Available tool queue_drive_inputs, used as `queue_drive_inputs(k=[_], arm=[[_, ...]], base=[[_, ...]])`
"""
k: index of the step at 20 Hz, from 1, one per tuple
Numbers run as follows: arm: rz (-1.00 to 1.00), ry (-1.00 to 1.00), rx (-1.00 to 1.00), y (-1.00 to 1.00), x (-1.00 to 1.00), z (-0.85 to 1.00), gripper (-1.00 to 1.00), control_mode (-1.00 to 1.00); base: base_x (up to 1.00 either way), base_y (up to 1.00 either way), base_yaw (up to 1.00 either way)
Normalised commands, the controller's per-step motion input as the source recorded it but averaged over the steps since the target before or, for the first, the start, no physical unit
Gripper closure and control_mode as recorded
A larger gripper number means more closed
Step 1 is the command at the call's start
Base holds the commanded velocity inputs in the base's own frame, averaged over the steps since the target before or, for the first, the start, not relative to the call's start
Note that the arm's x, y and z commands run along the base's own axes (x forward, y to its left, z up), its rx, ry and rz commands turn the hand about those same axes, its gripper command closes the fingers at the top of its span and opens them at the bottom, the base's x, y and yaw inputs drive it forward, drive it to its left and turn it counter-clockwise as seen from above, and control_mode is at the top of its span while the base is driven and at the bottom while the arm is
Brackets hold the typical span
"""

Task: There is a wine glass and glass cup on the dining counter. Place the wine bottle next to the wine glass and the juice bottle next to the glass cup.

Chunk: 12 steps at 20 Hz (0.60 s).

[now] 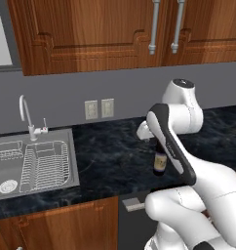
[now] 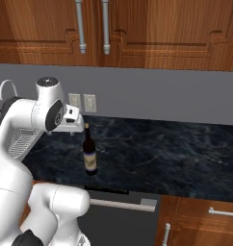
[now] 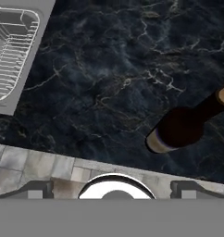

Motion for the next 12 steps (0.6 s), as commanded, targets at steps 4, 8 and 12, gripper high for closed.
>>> queue_drive_inputs(k=[4,8,12], arm=[[0.31,-0.17,0.07,-0.29,-0.25,0.10,-1.00,-1.00],[0.29,-0.03,0.14,-0.41,-0.20,0.05,-1.00,-1.00],[0.26,0.00,0.19,-0.47,-0.23,0.00,-1.00,-1.00]], base=[[0.00,0.00,0.00],[0.00,0.00,0.00],[0.00,0.00,0.00]])
